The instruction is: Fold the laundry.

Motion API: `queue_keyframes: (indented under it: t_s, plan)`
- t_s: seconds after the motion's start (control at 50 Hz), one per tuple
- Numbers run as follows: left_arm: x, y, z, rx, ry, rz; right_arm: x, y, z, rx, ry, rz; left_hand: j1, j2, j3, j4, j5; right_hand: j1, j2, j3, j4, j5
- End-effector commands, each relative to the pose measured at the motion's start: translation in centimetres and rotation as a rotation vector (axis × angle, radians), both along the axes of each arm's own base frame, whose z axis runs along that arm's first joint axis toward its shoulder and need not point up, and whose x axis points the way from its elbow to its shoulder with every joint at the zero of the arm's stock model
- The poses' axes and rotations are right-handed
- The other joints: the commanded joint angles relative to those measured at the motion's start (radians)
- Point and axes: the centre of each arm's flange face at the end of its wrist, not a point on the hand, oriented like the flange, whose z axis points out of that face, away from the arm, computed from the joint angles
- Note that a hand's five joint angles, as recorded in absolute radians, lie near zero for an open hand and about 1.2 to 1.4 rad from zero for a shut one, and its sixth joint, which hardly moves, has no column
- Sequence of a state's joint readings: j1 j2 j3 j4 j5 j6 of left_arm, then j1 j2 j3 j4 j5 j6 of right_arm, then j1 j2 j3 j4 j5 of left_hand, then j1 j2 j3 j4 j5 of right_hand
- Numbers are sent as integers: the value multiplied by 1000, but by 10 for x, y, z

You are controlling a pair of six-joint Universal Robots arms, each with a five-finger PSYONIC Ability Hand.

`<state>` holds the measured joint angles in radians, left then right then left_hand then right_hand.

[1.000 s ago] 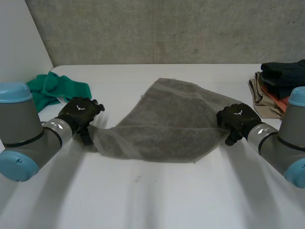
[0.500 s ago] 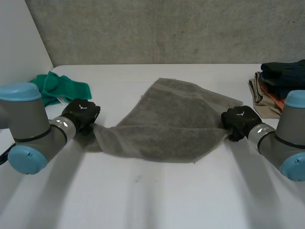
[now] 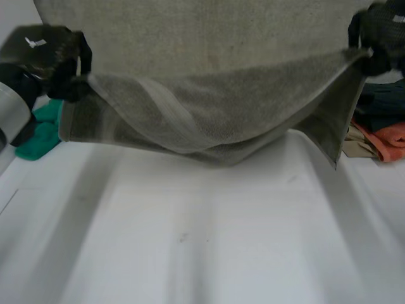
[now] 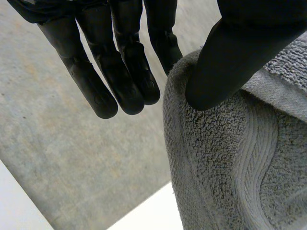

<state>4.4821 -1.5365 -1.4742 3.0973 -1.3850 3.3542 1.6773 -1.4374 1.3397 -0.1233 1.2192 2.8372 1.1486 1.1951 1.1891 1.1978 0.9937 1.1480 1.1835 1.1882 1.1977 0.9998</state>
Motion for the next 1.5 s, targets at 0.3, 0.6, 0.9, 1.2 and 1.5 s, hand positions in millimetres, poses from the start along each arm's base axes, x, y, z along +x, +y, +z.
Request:
queue_keyframes:
  t_s: [0.3, 0.6, 0.9, 1.2, 1.5]
  plan:
    - [7, -9, -71, 408, 22, -6, 153, -63, -33, -259, 24, 123, 248, 201, 207, 198, 228, 248, 213, 208, 199, 222]
    - [9, -4, -106, 541, 5, -46, 183, -104, -180, -251, 27, 155, 248, 201, 207, 198, 228, -973, -1009, -1014, -1023, -1000]
    - [9, -10, -80, 479, 22, -45, 141, -63, -66, -83, 66, 56, 248, 201, 207, 198, 228, -973, -1009, -1014, -1023, -1000]
    - [-11, 5, -22, 350, 136, -96, 44, 34, -127, 641, 296, 19, 248, 201, 207, 198, 228, -783, -818, -823, -833, -809]
    - [-26, 14, -5, 300, 156, -129, 29, 60, -209, 635, 217, 26, 248, 201, 207, 198, 228, -548, -583, -588, -597, -574]
